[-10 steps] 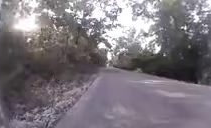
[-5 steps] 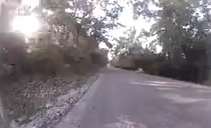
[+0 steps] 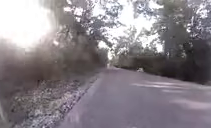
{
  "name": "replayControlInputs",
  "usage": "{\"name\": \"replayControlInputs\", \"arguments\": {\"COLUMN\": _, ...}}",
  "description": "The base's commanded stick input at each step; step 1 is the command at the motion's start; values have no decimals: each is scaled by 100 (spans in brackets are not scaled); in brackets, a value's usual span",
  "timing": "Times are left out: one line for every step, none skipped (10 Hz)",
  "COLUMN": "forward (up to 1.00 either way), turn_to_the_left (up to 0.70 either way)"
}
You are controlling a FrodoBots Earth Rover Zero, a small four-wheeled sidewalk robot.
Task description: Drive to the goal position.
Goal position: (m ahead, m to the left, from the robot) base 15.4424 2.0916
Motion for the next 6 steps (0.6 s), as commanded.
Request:
{"name": "replayControlInputs", "arguments": {"forward": 70, "turn_to_the_left": 0}}
{"name": "replayControlInputs", "arguments": {"forward": 70, "turn_to_the_left": 0}}
{"name": "replayControlInputs", "arguments": {"forward": 70, "turn_to_the_left": 0}}
{"name": "replayControlInputs", "arguments": {"forward": 70, "turn_to_the_left": 0}}
{"name": "replayControlInputs", "arguments": {"forward": 70, "turn_to_the_left": 0}}
{"name": "replayControlInputs", "arguments": {"forward": 70, "turn_to_the_left": 0}}
